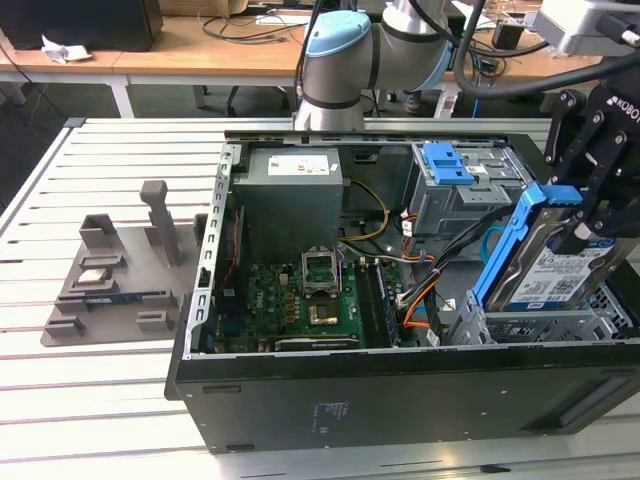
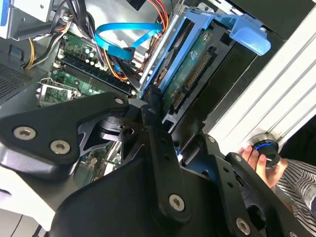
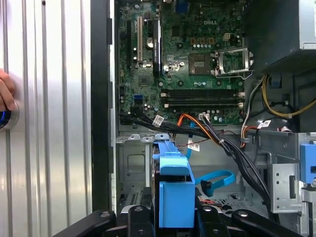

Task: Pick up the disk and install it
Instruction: 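Insert the disk into the insertion slot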

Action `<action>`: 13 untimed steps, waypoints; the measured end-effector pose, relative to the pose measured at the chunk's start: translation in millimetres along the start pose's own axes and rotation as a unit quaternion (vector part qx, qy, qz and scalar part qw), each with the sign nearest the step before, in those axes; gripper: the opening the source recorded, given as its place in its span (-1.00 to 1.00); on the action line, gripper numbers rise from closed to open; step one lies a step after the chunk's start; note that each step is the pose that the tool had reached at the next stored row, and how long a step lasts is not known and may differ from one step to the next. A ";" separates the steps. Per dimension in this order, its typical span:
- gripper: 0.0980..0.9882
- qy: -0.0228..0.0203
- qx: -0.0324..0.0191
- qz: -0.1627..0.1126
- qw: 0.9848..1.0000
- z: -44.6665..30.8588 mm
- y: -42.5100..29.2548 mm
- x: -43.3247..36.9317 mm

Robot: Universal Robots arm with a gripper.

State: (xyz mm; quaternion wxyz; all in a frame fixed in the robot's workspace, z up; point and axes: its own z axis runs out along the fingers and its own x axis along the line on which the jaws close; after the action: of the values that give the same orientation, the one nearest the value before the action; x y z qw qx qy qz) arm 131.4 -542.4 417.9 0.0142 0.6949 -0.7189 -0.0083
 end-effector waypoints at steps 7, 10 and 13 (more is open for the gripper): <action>-0.40 0.000 0.000 0.000 1.000 9.7 -0.3 -0.1; -0.40 0.000 0.000 0.000 1.000 17.3 -0.6 -0.2; -0.40 0.000 0.000 0.000 1.000 22.6 -0.7 -0.2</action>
State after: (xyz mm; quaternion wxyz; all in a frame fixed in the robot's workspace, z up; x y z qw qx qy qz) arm 131.4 -542.4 395.3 0.0142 0.6949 -0.7189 -0.0083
